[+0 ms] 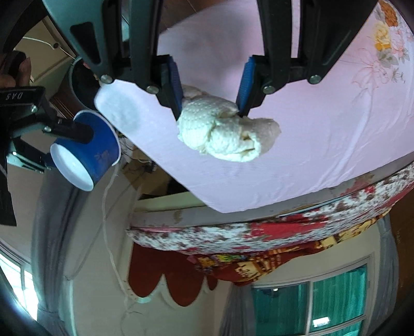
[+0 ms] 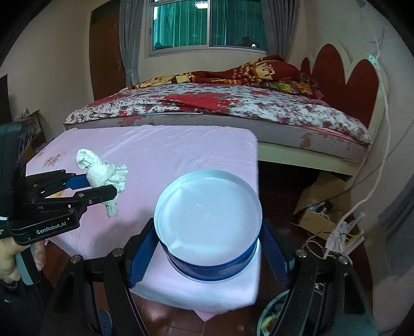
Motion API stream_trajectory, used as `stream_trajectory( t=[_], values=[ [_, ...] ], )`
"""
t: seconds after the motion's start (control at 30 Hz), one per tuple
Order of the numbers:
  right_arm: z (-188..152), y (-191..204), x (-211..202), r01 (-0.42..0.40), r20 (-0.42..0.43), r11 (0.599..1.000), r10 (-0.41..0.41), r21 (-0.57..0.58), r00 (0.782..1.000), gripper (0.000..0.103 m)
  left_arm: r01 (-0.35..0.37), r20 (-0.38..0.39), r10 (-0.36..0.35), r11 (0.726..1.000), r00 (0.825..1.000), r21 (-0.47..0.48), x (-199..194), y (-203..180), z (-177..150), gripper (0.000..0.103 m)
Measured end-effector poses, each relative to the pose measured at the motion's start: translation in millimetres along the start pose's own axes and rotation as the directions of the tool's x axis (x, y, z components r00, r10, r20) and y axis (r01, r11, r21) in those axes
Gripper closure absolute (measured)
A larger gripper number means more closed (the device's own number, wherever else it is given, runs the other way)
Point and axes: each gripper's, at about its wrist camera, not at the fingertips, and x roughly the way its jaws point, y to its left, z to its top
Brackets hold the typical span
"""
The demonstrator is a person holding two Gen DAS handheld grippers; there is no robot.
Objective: Collect trash
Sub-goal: 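Carry the blue cup and white tissue over the black bin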
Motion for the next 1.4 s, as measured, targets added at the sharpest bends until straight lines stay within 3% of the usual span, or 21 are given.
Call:
stream_trajectory(
  t=[0.33,0.73,1.03,1.4],
  values=[
    [-55,-63,-37,0.058,-0.005,0.992,-0.058,0.111,0.998,0.024,0.073,-0.028,-0.070,0.992,0.997,0.099,8,-72,-2,0.063],
    [-82,-117,-75,0.139,0.014,0.969,-0.145,0.203,0.989,0.024,0.164,-0.074,-0.153,0.969,0.985,0.185,20,-148,-7,0.063],
    [-124,-160,-80,0.232,-0.078,0.943,-0.220,0.239,0.972,0.024,0.260,-0.138,-0.233,0.935,0.963,0.241,35,-204,-23,0.063],
    [-174,-198,-81,0.268,-0.142,0.926,-0.237,0.266,0.961,0.024,0.344,-0.232,-0.287,0.901,0.930,0.264,63,-249,-42,0.063]
  ],
)
